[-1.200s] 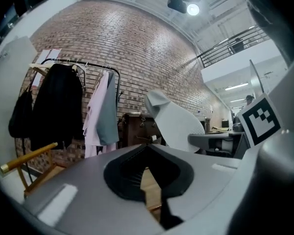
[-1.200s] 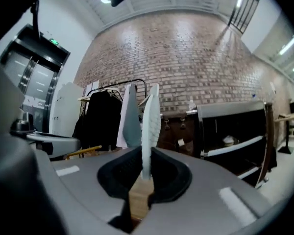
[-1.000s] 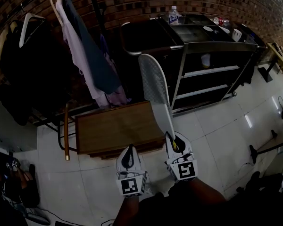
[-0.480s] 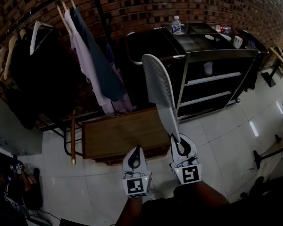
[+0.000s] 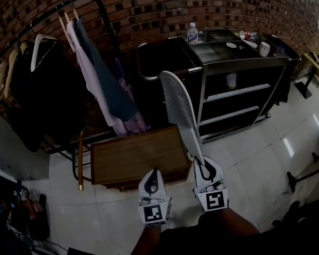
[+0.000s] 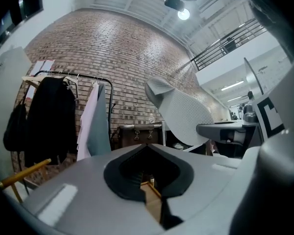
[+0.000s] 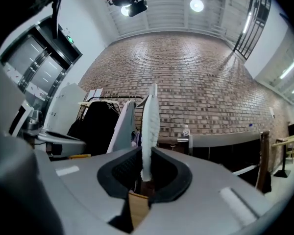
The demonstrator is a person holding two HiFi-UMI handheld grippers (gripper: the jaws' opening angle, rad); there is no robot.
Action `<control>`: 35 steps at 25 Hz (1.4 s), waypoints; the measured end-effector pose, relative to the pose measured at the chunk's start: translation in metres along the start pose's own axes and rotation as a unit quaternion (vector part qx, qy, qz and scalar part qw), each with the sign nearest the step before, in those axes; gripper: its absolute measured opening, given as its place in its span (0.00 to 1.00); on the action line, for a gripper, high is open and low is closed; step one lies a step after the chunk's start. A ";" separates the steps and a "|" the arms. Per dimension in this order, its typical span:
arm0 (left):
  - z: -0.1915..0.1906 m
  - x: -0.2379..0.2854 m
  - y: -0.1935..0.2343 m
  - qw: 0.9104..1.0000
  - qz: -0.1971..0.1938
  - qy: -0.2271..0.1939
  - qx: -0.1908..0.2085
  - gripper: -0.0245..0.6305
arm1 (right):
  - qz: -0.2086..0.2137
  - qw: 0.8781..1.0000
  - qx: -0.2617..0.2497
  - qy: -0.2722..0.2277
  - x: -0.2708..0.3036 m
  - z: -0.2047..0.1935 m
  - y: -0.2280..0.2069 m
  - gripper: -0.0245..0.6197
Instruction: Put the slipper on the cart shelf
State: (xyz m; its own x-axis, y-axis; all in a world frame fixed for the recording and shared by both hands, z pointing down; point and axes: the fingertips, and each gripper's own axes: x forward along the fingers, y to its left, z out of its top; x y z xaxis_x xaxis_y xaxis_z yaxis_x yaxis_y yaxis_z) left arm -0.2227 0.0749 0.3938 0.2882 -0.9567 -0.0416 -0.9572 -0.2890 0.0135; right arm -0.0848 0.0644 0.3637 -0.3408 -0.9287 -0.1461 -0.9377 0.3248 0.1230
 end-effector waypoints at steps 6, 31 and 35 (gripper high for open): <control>0.005 0.033 -0.039 1.000 -0.017 0.004 -0.004 0.06 | -0.015 0.999 -0.011 0.027 -0.001 -0.016 -0.053 0.10; -0.070 0.203 -0.216 0.996 -0.053 0.065 -0.027 0.06 | -0.047 0.980 -0.001 0.193 -0.017 -0.173 -0.282 0.10; -0.087 0.221 -0.224 0.995 -0.047 0.085 -0.020 0.06 | -0.044 0.975 0.031 0.214 -0.005 -0.198 -0.299 0.10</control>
State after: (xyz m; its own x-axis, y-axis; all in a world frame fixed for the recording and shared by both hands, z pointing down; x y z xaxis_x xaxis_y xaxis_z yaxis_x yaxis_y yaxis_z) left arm 0.0574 -0.0745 0.4685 0.3790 -0.9169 0.1254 -0.9254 -0.3746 0.0579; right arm 0.2105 -0.0633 0.5225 -0.2130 -0.9389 0.2705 -0.9688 0.2388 0.0660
